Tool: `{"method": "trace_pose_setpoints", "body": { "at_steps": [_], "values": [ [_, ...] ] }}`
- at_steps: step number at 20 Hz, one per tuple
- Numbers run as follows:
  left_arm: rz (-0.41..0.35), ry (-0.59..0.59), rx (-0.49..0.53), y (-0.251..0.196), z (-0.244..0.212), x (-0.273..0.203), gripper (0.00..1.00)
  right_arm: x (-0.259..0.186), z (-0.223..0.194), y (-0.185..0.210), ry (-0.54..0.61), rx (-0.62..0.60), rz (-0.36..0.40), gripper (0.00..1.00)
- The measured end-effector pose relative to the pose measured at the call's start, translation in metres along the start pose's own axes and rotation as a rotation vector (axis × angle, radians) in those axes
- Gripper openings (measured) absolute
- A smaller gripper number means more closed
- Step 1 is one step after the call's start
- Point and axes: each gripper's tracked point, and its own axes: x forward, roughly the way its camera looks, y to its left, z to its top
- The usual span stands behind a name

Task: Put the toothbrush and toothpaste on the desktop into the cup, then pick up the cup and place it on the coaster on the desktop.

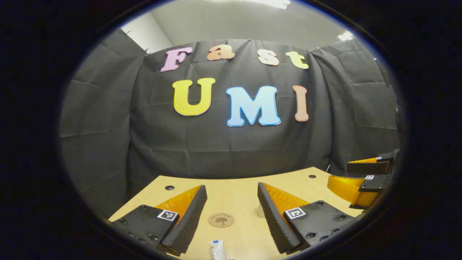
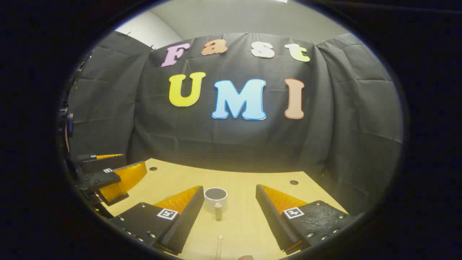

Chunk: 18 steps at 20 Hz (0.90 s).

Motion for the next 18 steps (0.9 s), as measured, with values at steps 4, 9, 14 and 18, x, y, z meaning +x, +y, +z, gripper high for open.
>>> {"method": "trace_pose_setpoints", "body": {
  "at_steps": [4, 9, 14, 18],
  "values": [
    [-0.002, 0.021, -0.004, 0.000, -0.007, 0.004, 0.92, 0.002, -0.008, 0.002, 0.035, 0.002, 0.009, 0.90],
    [0.002, 0.065, -0.026, 0.004, -0.019, 0.005, 0.93, 0.005, -0.018, 0.005, 0.069, 0.000, 0.016, 0.90],
    [0.007, 0.120, -0.036, 0.007, -0.036, 0.009, 0.91, 0.011, -0.035, 0.012, 0.129, 0.016, 0.035, 0.90],
    [-0.001, 0.229, -0.038, 0.008, -0.068, 0.012, 0.92, 0.014, -0.059, 0.021, 0.219, 0.047, 0.058, 0.90]
  ]
}}
